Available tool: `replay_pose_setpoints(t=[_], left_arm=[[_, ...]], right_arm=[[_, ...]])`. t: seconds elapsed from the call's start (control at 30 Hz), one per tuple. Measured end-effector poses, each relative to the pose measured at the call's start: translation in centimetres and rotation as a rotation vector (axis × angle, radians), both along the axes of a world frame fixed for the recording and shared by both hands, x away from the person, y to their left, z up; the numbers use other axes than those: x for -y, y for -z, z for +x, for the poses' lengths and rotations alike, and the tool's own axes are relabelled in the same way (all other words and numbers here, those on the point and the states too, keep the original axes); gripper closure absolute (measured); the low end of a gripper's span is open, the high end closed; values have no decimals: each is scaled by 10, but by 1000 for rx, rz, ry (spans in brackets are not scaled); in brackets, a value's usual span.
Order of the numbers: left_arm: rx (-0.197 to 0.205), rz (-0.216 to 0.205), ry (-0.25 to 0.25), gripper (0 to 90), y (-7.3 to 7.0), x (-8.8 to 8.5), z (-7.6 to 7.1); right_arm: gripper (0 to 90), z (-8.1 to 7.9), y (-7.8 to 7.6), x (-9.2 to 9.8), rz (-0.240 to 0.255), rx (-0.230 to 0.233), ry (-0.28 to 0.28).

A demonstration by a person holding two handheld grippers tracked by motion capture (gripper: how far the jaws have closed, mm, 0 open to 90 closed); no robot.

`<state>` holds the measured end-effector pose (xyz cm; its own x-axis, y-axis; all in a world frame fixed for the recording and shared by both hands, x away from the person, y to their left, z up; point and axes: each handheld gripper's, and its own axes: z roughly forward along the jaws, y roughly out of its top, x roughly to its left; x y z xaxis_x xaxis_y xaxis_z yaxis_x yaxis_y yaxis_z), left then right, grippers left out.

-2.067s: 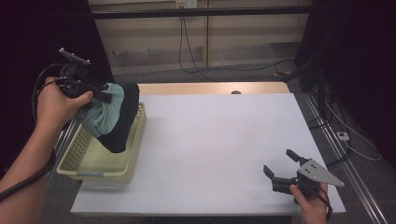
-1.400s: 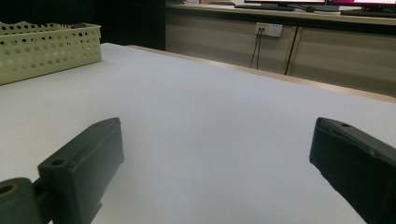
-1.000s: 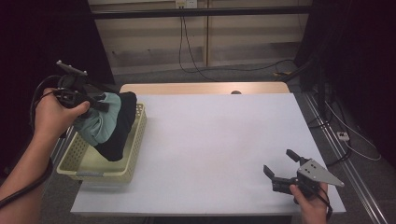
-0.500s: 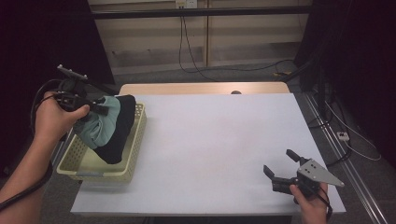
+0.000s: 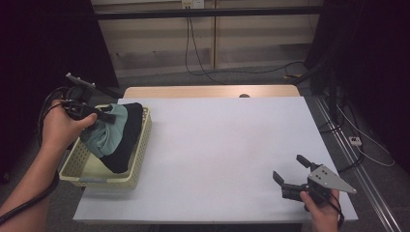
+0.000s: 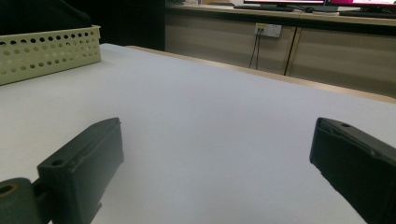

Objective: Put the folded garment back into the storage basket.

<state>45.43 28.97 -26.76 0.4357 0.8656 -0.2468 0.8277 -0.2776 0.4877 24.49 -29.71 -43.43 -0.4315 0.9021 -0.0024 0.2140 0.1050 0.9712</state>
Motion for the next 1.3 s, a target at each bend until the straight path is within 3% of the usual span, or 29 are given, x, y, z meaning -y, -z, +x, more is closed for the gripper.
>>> replay_pose_setpoints(t=[1.3], left_arm=[[-25, -9, -27, 800, 51, 6, 4]], right_arm=[[28, 0, 1, -1, -5, -2, -7]])
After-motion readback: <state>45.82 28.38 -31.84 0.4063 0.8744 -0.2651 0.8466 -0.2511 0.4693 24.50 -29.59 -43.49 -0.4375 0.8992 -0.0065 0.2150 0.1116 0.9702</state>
